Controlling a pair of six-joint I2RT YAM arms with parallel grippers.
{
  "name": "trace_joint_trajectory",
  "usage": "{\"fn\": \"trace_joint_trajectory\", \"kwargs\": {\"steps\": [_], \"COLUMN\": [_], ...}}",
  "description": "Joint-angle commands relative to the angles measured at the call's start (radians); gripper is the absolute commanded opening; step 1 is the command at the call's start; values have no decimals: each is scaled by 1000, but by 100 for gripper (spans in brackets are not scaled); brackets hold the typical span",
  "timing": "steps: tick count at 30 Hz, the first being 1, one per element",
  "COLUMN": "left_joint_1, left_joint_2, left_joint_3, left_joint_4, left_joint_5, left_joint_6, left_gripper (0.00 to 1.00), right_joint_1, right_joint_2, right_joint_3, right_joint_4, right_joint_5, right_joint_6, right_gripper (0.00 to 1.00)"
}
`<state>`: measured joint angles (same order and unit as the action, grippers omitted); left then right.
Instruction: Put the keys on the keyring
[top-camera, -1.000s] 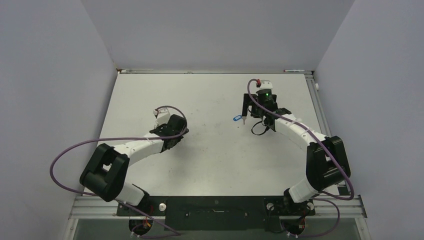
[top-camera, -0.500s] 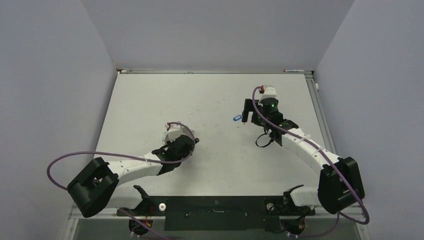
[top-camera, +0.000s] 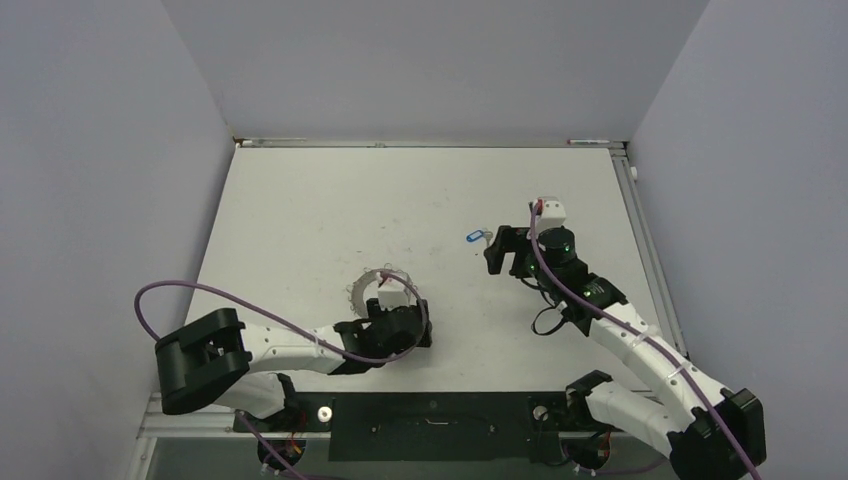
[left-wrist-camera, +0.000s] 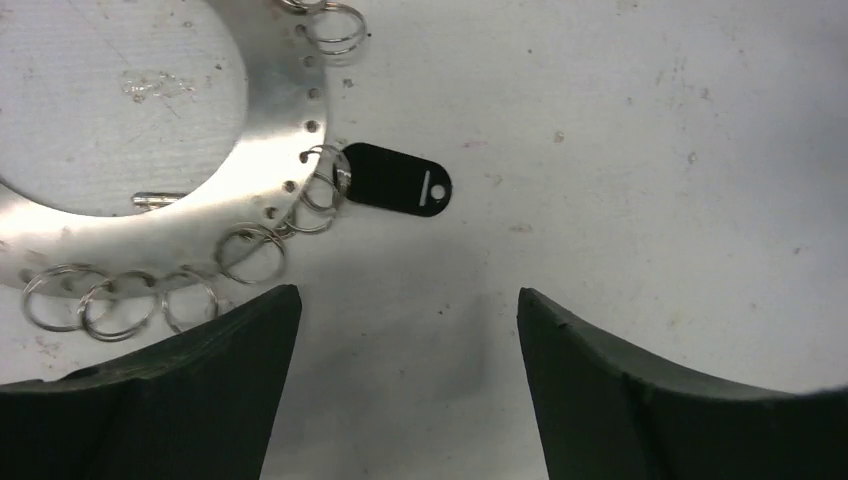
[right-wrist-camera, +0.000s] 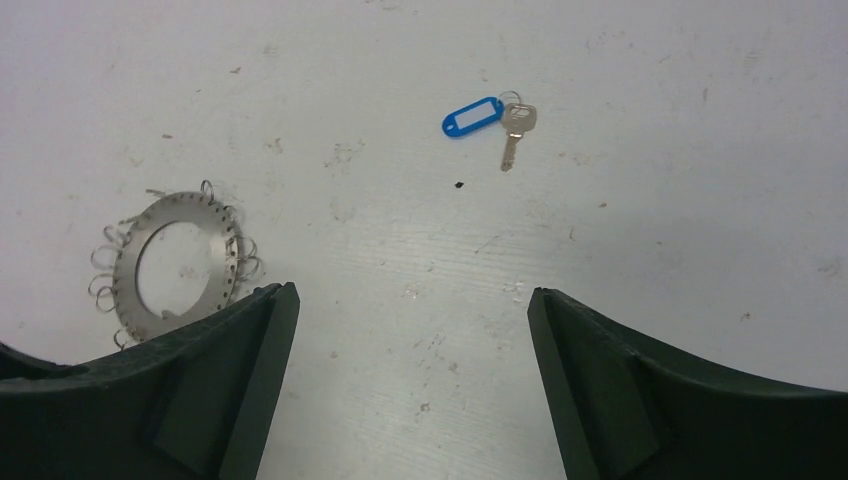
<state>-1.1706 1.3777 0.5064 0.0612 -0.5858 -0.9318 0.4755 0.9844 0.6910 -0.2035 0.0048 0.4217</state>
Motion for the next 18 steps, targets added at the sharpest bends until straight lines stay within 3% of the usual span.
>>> {"fn": "trace_joint_trajectory", "kwargs": {"steps": [1, 3, 8, 13, 15, 18], "left_joint_1": [-22, -20, 9, 145, 213, 310], "left_joint_2": [-93, -172, -377, -517, -547, -584], "left_joint_3": [62, 105, 235, 369, 411, 395], "left_joint_4": [-35, -154, -488, -769, -846, -830], "left_joint_5": [-11, 6, -26, 49, 21, -29], "left_joint_6": [38, 78, 166, 317, 390, 499], "left_gripper": [87, 94, 97, 98, 100, 100], "right_joint_1": [47, 67, 143, 216, 256, 363], "right_joint_2": [-63, -72, -42, 0, 32, 99], "right_joint_3": [-7, 2, 44, 47, 46, 53], "right_joint_4": [-2, -15, -60, -26, 6, 52], "right_joint_5": [-35, -33, -13, -8, -9, 36], "right_joint_6": [3, 9, 30, 34, 47, 6], "right_gripper": [89, 89, 89, 84, 82, 81]}}
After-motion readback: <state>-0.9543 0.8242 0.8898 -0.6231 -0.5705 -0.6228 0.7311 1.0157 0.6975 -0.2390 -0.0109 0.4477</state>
